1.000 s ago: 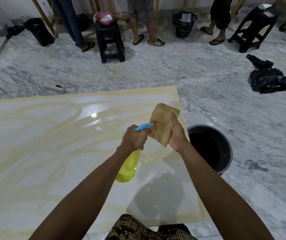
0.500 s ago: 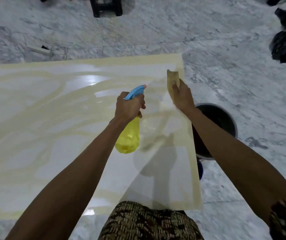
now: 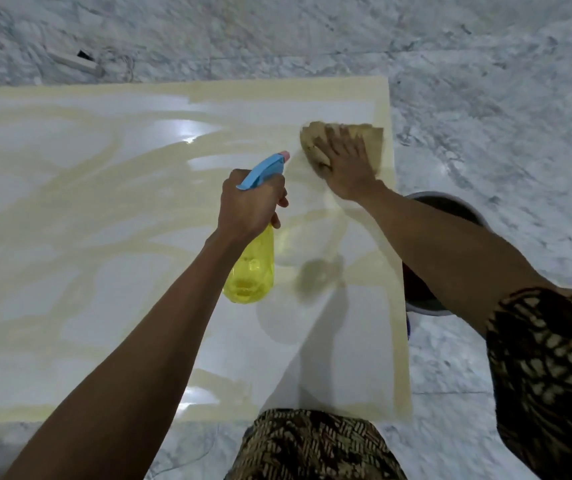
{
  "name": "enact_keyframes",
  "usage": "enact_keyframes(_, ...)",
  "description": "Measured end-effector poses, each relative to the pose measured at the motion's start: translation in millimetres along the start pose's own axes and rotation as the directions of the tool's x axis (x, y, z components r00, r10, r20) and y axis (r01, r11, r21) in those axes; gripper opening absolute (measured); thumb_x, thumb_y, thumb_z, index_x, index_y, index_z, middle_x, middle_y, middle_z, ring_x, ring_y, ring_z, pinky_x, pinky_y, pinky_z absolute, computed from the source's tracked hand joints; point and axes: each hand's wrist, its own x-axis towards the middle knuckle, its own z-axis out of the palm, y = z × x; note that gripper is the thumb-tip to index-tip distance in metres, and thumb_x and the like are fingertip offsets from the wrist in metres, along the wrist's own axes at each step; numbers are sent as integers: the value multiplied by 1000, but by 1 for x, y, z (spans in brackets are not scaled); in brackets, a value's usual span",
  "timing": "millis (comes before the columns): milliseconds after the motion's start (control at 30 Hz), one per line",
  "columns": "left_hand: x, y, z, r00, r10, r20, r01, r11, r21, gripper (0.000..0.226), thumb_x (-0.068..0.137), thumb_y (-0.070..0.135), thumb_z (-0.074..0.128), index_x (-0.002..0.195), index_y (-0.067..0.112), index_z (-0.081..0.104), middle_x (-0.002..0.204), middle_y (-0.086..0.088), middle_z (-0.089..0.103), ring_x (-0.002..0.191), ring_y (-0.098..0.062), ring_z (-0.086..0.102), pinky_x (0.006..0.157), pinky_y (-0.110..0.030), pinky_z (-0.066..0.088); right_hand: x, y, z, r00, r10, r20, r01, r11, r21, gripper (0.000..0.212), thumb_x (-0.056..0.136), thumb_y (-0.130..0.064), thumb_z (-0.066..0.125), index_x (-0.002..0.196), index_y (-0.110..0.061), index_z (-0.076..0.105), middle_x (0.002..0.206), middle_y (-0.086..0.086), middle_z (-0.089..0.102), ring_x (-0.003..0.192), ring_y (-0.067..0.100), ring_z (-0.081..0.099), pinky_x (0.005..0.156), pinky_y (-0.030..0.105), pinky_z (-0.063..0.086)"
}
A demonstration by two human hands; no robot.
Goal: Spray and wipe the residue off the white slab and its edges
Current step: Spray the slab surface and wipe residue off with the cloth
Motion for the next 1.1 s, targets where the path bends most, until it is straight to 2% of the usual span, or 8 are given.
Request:
enact_keyframes(133, -30, -12, -5, 1000, -8, 10, 8, 1000, 7, 43, 89, 17, 53, 112, 49, 72, 72, -5, 72, 79, -46, 72, 57, -42, 61, -72, -9, 27, 999, -33, 21, 32, 999, 40, 75, 87, -53, 5, 157, -29, 13, 166, 2, 2, 153, 29, -5, 120, 49, -8)
enact_keyframes(533, -172, -64, -20, 997, -33, 69, 36, 999, -41, 42, 83, 19, 56, 112, 42, 77, 70, -3, 73, 81, -49, 71, 54, -35, 58, -340, -101, 84, 980, -20, 197, -35, 962, 269, 64, 97, -48, 17, 156, -25, 20, 165, 4, 13, 153, 29, 6, 121, 50, 6)
enact_keyframes(633, -187, -66, -25, 997, -39, 69, 45, 996, -80, 43, 92, 9, 54, 118, 35, 76, 66, -3, 68, 74, -42, 70, 47, -29, 53, -358, -125, 38, 975, 121, 184, -218, 665, 715, 35, 105, -33, 41, 135, -22, 52, 129, 2, 60, 113, 19, 56, 93, 35, 42)
enact_keyframes(700, -187, -60, -29, 997, -36, 71, 43, 993, -108, 45, 93, 7, 54, 125, 28, 76, 71, -7, 67, 73, -28, 69, 46, -28, 52, -336, -122, 2, 926, 327, 189, -300, 332, 894, 23, 104, -38, 44, 114, -24, 60, 106, 0, 66, 92, 17, 61, 80, 32, 46)
enact_keyframes(833, -159, -35, -40, 999, -29, 37, 33, 991, -129, 44, 88, 10, 55, 122, 27, 78, 80, -20, 69, 73, -24, 69, 47, -29, 54, -239, -85, -50, 874, 406, 269, -302, 19, 953, 47, 102, -45, 45, 129, -9, 57, 119, 7, 66, 110, 26, 65, 95, 39, 54)
enact_keyframes(900, -136, -22, -46, 1000, -17, 26, 20, 992, -125, 43, 84, 14, 55, 117, 33, 77, 85, -23, 73, 73, -27, 70, 48, -29, 55, -182, -73, -73, 879, 401, 258, -320, 95, 943, 50, 102, -46, 43, 133, -8, 53, 123, 8, 64, 106, 23, 64, 89, 34, 53)
enact_keyframes(1033, -87, -8, -61, 997, 22, 75, -12, 991, -135, 47, 90, 8, 53, 124, 34, 72, 82, -17, 72, 78, -26, 72, 54, -33, 60, -70, -62, -103, 931, 354, -86, -154, 597, 787, 43, 103, -35, 39, 133, -8, 53, 109, 11, 63, 84, 19, 57, 74, 26, 38)
enact_keyframes(1100, -61, -4, -70, 995, 56, 84, -44, 989, -138, 50, 94, 2, 52, 127, 34, 71, 83, -21, 72, 82, -26, 72, 54, -33, 59, -9, -52, -100, 952, 247, -182, -74, 759, 647, 45, 104, -26, 40, 146, -10, 42, 131, 11, 59, 111, 27, 59, 88, 28, 41)
